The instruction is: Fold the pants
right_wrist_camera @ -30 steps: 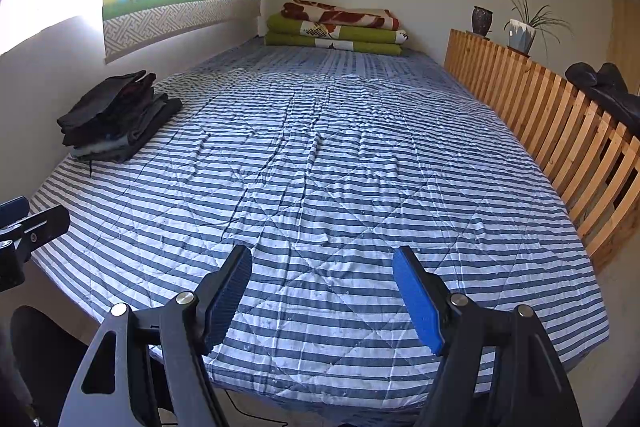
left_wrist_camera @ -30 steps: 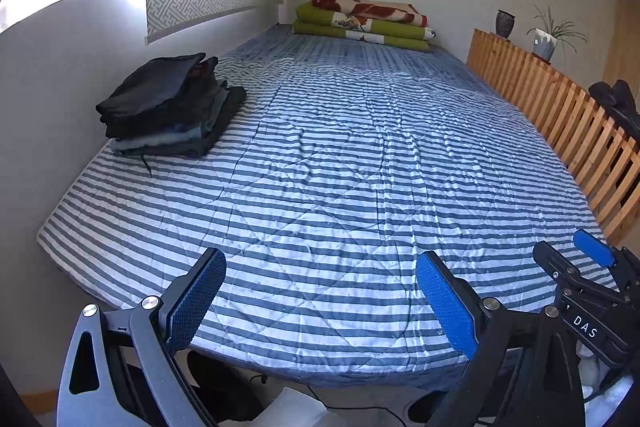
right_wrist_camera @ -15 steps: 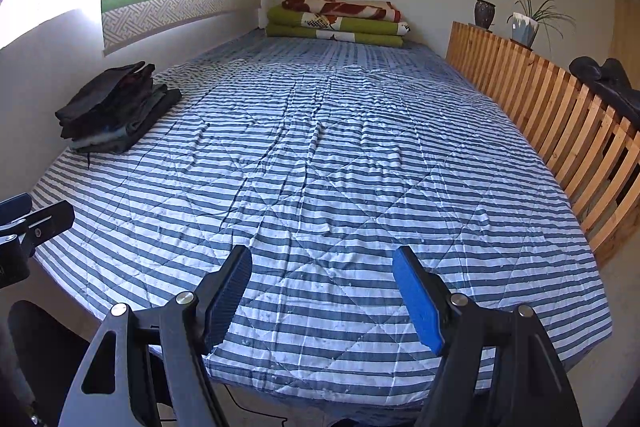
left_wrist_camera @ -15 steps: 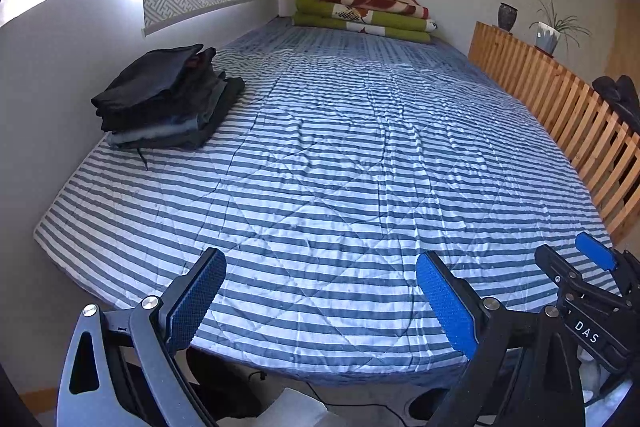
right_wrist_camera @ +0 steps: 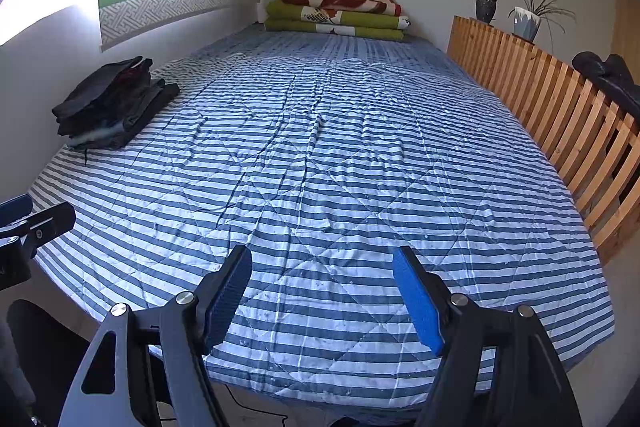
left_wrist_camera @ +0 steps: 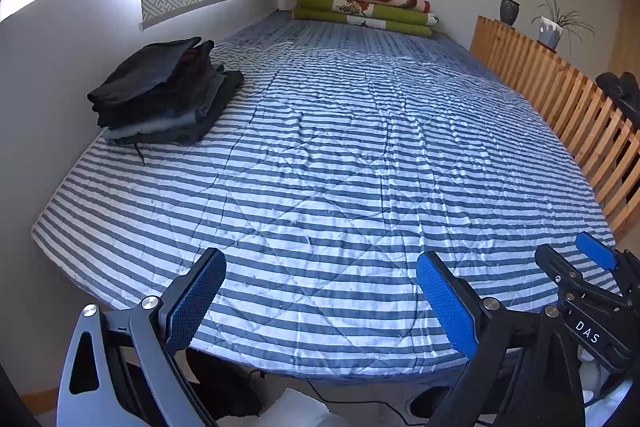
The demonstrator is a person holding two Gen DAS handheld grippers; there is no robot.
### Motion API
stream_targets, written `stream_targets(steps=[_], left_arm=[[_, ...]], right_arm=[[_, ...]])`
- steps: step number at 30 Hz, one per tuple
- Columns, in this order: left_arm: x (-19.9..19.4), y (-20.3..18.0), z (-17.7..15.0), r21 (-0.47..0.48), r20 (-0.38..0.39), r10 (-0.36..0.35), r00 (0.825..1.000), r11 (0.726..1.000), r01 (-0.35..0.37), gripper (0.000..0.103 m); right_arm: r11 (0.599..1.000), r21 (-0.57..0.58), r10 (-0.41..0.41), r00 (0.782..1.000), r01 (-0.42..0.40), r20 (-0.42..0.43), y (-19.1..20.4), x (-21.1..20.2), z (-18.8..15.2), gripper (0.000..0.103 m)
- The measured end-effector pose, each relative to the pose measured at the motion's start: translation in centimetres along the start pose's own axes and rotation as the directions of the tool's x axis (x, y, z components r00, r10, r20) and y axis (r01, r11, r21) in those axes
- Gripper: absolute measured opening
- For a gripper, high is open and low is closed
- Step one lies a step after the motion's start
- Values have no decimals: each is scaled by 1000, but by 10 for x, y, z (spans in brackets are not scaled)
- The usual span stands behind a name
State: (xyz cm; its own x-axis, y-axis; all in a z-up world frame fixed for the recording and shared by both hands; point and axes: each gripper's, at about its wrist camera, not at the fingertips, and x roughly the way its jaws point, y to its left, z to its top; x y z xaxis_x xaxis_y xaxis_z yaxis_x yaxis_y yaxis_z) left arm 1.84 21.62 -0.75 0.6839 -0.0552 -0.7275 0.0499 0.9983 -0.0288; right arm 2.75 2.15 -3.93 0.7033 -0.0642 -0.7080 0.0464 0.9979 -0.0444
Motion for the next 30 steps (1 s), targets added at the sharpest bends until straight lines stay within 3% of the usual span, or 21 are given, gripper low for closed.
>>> stream_targets(steps=[30], left_arm=[[29,5,-1,-4,-44,-20,999,1000,20,98]], right_arm=[[1000,-6,2,999,-2,-49,7,23,-2,69]])
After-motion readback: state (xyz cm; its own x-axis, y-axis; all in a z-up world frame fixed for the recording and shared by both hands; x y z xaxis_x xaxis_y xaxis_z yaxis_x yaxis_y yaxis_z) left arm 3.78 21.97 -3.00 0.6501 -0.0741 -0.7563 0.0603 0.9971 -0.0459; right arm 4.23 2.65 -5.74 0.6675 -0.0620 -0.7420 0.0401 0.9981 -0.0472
